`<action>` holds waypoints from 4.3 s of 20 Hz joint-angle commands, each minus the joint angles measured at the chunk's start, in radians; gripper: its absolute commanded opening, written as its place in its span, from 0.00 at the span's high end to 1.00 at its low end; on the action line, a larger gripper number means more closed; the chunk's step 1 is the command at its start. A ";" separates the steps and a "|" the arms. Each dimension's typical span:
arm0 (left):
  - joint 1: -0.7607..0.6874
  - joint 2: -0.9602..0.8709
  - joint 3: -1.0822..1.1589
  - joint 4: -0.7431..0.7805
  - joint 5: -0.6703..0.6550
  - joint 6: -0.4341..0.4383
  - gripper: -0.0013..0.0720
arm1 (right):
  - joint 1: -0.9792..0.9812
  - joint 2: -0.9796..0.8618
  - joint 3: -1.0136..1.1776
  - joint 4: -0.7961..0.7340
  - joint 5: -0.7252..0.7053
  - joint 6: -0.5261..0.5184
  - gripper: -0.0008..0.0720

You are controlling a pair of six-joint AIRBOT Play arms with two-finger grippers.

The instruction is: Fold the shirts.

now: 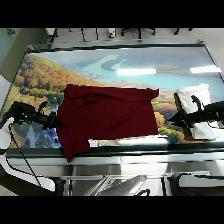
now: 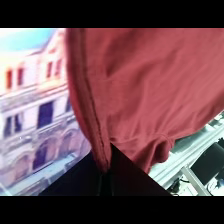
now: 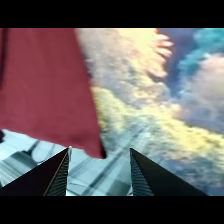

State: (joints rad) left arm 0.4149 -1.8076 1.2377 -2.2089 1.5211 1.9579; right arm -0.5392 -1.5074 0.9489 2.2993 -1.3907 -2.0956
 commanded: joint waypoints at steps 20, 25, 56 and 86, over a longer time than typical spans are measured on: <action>-0.037 0.375 0.190 -0.230 0.083 0.085 0.96 | 0.335 0.155 0.151 0.360 0.046 -0.180 0.96; -0.072 0.806 0.634 -0.320 -0.205 0.087 0.96 | 0.317 0.628 0.596 0.386 0.335 -0.204 0.96; -0.233 -0.135 0.344 -0.019 -0.340 -0.127 0.96 | 0.354 -0.076 0.113 0.295 0.772 -0.194 0.96; -0.324 -0.261 0.750 0.351 -0.061 -0.385 0.96 | 0.368 -0.344 0.482 -0.168 0.549 0.121 0.96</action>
State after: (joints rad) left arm 0.1097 -2.0686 1.9877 -1.8793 1.4471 1.5738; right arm -0.1802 -1.8416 1.4307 2.1391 -0.8356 -1.9812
